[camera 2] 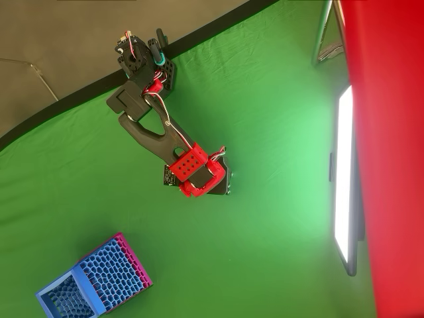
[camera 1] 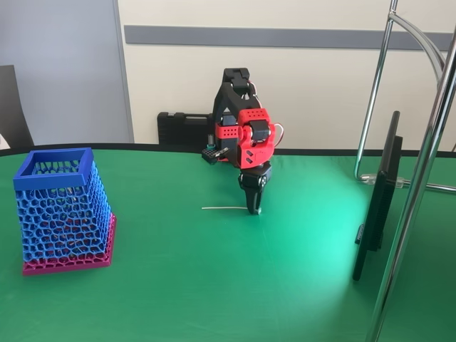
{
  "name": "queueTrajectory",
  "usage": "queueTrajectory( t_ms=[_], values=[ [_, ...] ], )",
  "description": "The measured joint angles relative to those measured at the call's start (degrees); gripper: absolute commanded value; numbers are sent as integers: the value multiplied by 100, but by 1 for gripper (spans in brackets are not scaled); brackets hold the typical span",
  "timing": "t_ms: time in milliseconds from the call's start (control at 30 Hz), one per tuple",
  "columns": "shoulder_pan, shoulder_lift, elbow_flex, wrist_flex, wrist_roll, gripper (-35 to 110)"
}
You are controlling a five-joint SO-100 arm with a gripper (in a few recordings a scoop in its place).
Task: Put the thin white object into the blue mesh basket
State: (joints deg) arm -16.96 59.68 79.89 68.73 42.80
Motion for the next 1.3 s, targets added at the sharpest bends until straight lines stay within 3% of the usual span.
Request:
queueTrajectory(
  t_ms=[1300],
  values=[
    [-35,-237,-281,229,0,8]
  ],
)
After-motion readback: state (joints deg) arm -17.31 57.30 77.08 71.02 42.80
